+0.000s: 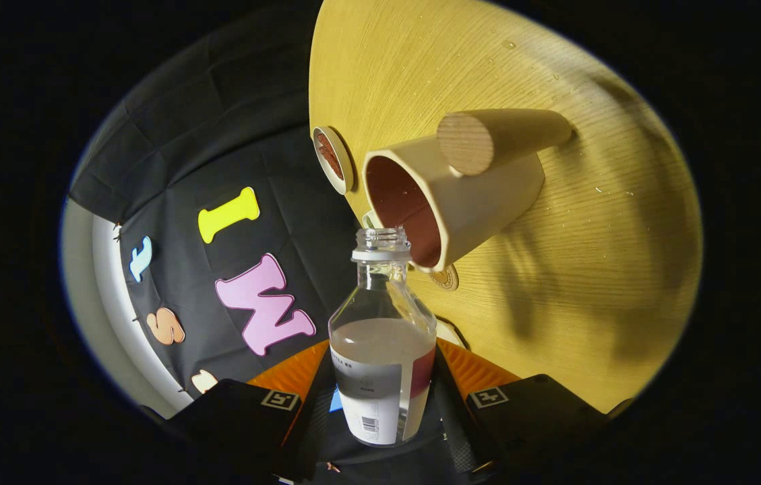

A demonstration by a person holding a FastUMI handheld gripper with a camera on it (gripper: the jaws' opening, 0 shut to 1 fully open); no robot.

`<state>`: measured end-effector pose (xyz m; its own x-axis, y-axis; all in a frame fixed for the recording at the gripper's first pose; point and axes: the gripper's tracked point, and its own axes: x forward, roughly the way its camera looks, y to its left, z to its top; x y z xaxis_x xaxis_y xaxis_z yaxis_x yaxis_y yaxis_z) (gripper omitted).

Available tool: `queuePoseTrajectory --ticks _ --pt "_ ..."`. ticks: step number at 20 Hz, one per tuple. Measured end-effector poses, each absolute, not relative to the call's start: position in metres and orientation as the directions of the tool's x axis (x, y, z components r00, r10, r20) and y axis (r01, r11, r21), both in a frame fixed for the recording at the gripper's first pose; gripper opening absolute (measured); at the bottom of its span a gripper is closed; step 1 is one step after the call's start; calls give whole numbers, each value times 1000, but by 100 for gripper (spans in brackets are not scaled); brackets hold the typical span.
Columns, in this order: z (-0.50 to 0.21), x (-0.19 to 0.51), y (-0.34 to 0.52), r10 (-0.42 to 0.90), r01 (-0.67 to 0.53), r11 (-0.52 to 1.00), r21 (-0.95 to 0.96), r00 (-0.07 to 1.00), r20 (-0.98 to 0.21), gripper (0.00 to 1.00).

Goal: Take the bottle from table, then pour the juice into the cup, finally place the bottle on the coaster

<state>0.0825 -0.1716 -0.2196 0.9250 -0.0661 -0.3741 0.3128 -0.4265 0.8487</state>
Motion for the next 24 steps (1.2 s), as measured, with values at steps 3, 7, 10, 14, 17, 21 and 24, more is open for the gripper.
queuePoseTrajectory --ticks 3,7,10,14,17,21,24 --pt "-218 83 -173 -51 320 -442 838 924 -380 76" --pt "-215 83 -172 -31 328 -465 823 922 -385 76" --pt "-211 84 -169 -4 337 -473 814 923 -385 76" --pt "-207 82 -167 30 353 -498 792 920 -391 76" --pt "-203 84 -166 50 361 -513 779 918 -392 76" --pt "-199 86 -172 64 363 -537 762 918 -392 76" --pt "-196 87 -175 76 365 -558 745 917 -391 76"
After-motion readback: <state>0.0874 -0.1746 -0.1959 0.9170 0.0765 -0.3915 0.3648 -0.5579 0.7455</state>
